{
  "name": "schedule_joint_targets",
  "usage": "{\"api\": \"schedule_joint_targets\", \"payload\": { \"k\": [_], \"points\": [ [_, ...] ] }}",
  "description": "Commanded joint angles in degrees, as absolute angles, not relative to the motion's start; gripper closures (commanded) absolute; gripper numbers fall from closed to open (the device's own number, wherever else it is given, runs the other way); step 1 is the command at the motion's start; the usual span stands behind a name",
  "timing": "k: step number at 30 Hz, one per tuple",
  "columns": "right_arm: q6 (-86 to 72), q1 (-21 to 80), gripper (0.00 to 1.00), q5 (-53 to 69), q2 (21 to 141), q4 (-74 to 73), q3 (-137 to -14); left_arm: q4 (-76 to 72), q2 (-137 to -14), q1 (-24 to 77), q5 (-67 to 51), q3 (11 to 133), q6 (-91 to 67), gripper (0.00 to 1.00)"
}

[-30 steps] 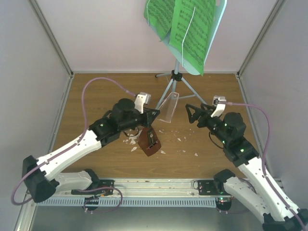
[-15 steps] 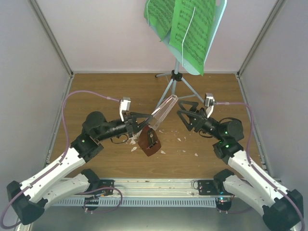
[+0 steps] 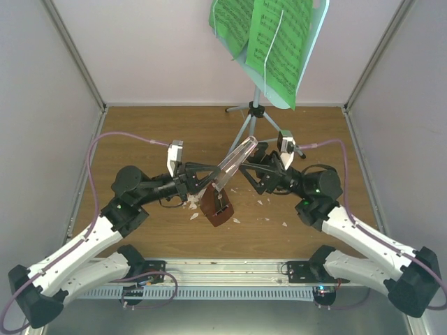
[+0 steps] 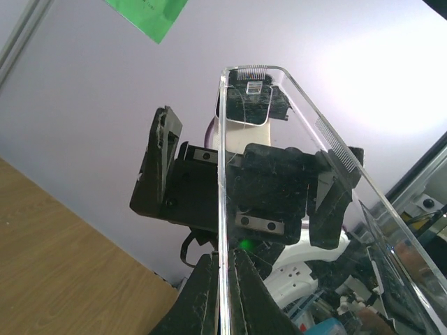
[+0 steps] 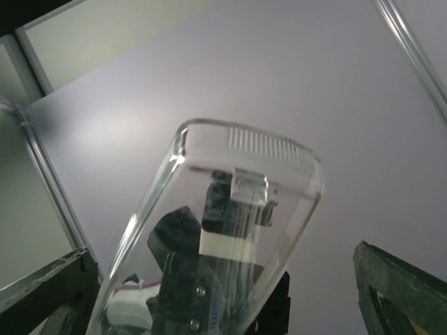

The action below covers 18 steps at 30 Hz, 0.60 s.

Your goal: Pack up the instrument practice props

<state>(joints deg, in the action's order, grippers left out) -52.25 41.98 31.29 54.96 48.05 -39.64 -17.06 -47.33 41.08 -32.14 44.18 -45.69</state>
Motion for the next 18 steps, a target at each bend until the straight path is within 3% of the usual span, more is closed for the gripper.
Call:
{"api": "schedule_joint_targets", "payload": {
  "k": [1,6,13,18],
  "points": [
    [-49.7,44.3,0.0,26.9,56.5,50.5,-42.5,-22.2,-46.1,40.7,-33.3,43.4,-45.7,1.0],
    [-49.4,45.9,0.03,27.3,58.7,52.3,-44.3,-21.0,-46.0,40.7,-32.6,43.7,-44.7,1.0],
    [-49.8,47.9,0.21,26.8,60.0,55.1,-44.1,-21.4,-45.4,40.7,-32.3,43.5,-44.6,1.0],
    [-49.6,48.0,0.13,26.3,59.6,55.0,-44.0,-21.6,-45.2,40.7,-32.6,43.4,-44.4,1.0]
  ]
}}
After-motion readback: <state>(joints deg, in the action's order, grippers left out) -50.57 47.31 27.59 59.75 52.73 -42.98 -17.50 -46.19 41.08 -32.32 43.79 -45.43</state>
